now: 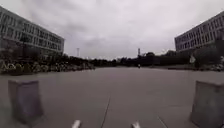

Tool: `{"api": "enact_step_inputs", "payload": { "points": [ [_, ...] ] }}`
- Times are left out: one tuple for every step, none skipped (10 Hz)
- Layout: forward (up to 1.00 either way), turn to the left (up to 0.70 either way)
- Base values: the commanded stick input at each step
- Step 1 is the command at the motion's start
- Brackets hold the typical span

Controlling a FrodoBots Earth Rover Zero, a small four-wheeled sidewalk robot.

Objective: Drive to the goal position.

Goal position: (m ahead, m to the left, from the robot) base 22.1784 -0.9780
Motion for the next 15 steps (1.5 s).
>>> {"api": "enact_step_inputs", "payload": {
  "points": [
    [0.7,0.0],
    [0.7,0.0],
    [0.7,0.0],
    [0.7,0.0],
    [0.7,0.0],
    [0.7,0.0],
    [0.7,0.0],
    [0.7,0.0],
    [0.7,0.0],
    [0.7,0.0],
    [0.7,0.0],
    [0.7,0.0],
    [0.7,0.0],
    [0.7,0.0],
    [0.7,0.0]
  ]
}}
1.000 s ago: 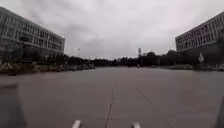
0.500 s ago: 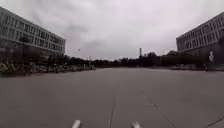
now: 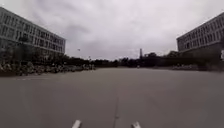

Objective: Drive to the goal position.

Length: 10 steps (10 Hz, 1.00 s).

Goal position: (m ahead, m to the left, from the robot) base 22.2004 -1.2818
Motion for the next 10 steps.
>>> {"api": "enact_step_inputs", "payload": {
  "points": [
    [0.7,0.0],
    [0.7,0.0],
    [0.7,0.0],
    [0.7,0.0],
    [0.7,-0.01],
    [0.7,-0.09],
    [0.7,-0.18],
    [0.7,-0.09],
    [0.7,-0.03],
    [0.7,0.0]
  ]
}}
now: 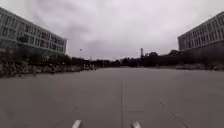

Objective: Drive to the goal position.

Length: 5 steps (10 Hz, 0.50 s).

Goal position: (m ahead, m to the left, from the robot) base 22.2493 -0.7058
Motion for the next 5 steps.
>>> {"api": "enact_step_inputs", "payload": {
  "points": [
    [0.7,0.0],
    [0.7,0.0],
    [0.7,0.0],
    [0.7,0.0],
    [0.7,0.0]
  ]
}}
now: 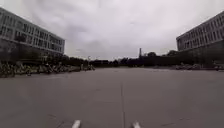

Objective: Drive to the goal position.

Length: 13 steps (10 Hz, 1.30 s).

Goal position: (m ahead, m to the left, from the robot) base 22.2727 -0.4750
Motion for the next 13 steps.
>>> {"api": "enact_step_inputs", "payload": {
  "points": [
    [0.7,0.0],
    [0.7,0.0],
    [0.7,0.0],
    [0.7,-0.17],
    [0.7,0.0],
    [0.7,0.0],
    [0.7,0.0],
    [0.7,0.0],
    [0.7,0.0],
    [0.7,0.0],
    [0.7,0.0],
    [0.7,0.0],
    [0.07,0.0]
  ]
}}
